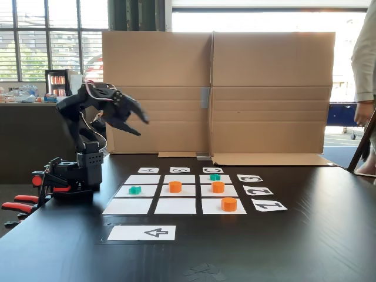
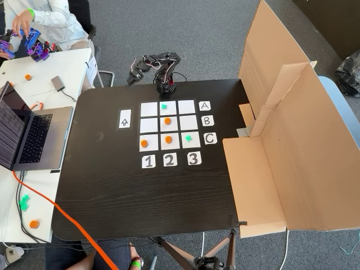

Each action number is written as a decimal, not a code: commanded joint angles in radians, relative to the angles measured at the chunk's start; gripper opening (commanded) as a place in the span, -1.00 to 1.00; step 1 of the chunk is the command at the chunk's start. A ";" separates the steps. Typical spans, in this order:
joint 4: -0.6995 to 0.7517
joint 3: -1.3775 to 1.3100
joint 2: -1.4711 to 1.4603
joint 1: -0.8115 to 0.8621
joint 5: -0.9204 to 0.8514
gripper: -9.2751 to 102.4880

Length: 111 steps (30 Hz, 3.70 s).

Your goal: Pick up the round, orange token and place it in the grid on square B2.

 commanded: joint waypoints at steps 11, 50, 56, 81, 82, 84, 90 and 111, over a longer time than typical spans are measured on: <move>-0.344 0.704 0.492 0.655 0.172 -0.85; -0.041 0.795 0.695 0.767 0.152 -0.83; -0.041 0.795 0.695 0.767 0.152 -0.83; -0.041 0.795 0.695 0.767 0.152 -0.83; -0.041 0.795 0.695 0.767 0.152 -0.83; -0.041 0.795 0.695 0.767 0.152 -0.83; -0.041 0.795 0.695 0.767 0.152 -0.83; -0.041 0.795 0.695 0.767 0.152 -0.83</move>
